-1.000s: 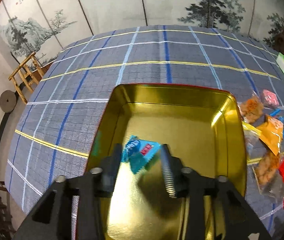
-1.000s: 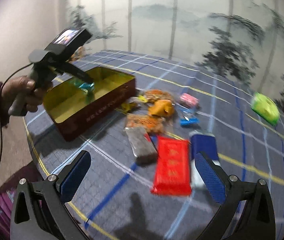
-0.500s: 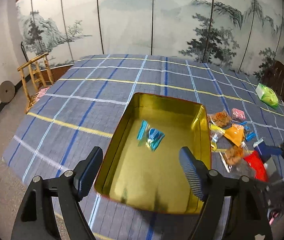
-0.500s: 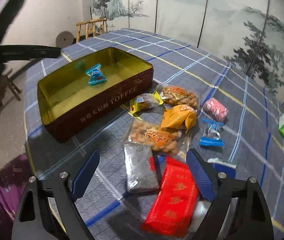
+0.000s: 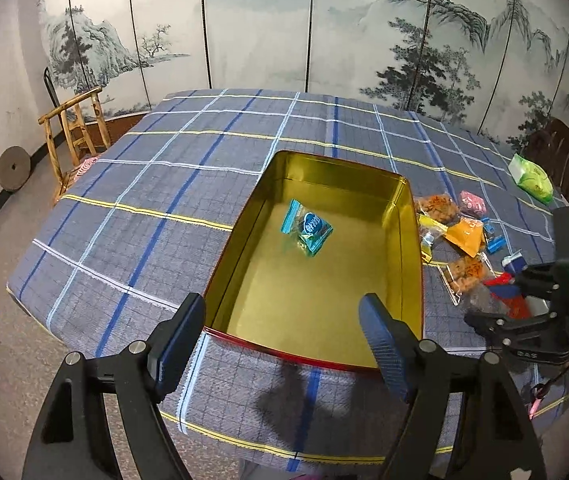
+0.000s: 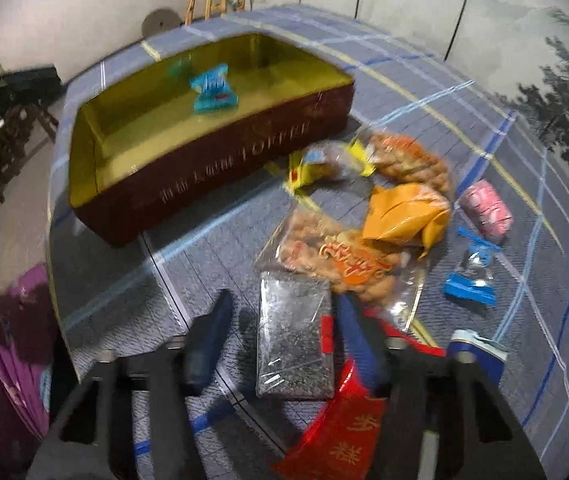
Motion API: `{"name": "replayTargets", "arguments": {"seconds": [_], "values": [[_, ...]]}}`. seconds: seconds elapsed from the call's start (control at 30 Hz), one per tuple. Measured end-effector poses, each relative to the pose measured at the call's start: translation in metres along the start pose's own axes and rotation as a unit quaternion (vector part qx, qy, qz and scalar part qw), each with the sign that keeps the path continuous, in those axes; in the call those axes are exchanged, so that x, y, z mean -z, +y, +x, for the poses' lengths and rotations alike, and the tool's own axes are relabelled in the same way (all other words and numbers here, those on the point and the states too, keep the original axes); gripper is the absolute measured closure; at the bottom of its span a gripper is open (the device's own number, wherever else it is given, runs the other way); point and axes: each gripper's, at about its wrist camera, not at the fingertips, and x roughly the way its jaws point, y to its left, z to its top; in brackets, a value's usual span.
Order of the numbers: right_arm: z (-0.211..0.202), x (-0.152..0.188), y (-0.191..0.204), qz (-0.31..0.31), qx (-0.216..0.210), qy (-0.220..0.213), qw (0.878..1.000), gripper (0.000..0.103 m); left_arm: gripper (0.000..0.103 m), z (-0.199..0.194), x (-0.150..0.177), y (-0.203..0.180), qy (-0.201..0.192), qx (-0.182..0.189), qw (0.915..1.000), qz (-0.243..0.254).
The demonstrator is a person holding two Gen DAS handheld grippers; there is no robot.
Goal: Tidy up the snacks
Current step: 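Grasp the clear bag of dark sweets with the right gripper, then lower the dark sweets bag into the tin and open the right gripper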
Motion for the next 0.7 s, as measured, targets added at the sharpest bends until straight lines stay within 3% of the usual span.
{"name": "replayTargets", "arguments": {"seconds": [0.17, 0.37, 0.53, 0.7], "values": [[0.001, 0.002, 0.004, 0.003, -0.007, 0.011, 1.0, 0.067, 0.028, 0.0, 0.002, 0.003, 0.003, 0.007, 0.9999, -0.007], [-0.041, -0.008, 0.007, 0.048, -0.05, -0.049, 0.996, 0.067, 0.028, -0.013, 0.002, 0.007, -0.011, 0.017, 0.9996, -0.017], [-0.061, -0.06, 0.018, 0.056, -0.082, -0.099, 0.99, 0.067, 0.028, -0.023, 0.003, 0.008, -0.029, 0.01, 0.9995, -0.01], [-0.041, -0.123, 0.023, 0.065, -0.09, -0.119, 0.987, 0.067, 0.028, -0.027, 0.004, 0.012, -0.038, -0.009, 0.9992, -0.001]]}}
